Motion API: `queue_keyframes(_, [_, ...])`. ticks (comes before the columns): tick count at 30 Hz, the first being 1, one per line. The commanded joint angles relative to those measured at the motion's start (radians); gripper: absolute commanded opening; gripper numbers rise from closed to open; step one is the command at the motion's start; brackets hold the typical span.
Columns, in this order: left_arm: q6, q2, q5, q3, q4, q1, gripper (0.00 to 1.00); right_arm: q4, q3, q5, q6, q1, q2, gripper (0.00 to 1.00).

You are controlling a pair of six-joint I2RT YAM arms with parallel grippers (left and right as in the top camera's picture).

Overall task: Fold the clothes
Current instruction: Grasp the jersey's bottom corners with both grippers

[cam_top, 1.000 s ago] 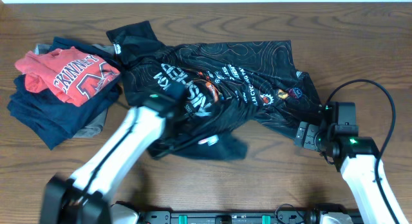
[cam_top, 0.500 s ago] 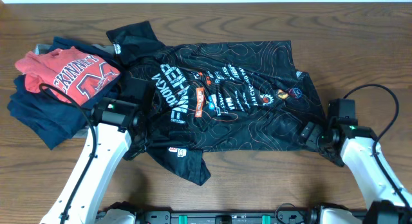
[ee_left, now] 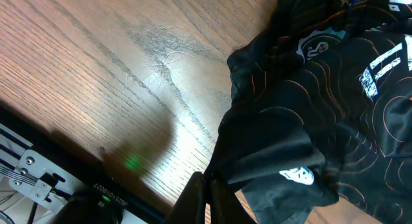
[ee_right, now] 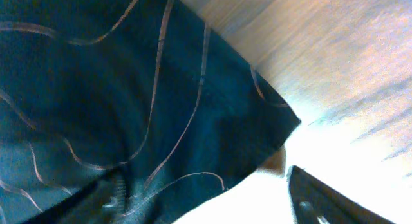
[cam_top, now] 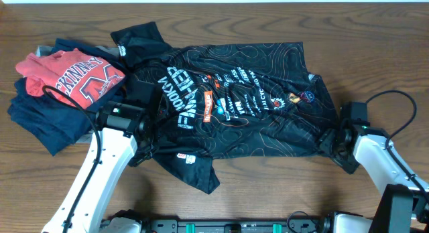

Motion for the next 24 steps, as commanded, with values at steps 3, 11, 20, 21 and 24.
queue_keyframes(3, [0.013, 0.004, -0.022, -0.005, -0.006, -0.002, 0.06, 0.018, 0.000, 0.080, 0.026, -0.045, 0.024, 0.57])
queue_keyframes(11, [0.013, 0.005, -0.014, -0.005, -0.005, -0.002, 0.06, 0.042, 0.000, 0.080, 0.002, -0.060, 0.024, 0.48])
queue_keyframes(20, [0.013, 0.005, -0.014, -0.005, -0.006, -0.002, 0.06, 0.056, 0.001, 0.108, 0.000, -0.081, 0.024, 0.68])
queue_keyframes(21, [0.013, 0.005, -0.014, -0.005, -0.006, -0.002, 0.06, 0.060, 0.001, 0.105, 0.000, -0.086, 0.024, 0.67])
queue_keyframes(24, [0.013, 0.005, -0.014, -0.005, -0.006, -0.002, 0.06, 0.059, 0.000, 0.101, -0.004, -0.091, 0.025, 0.59])
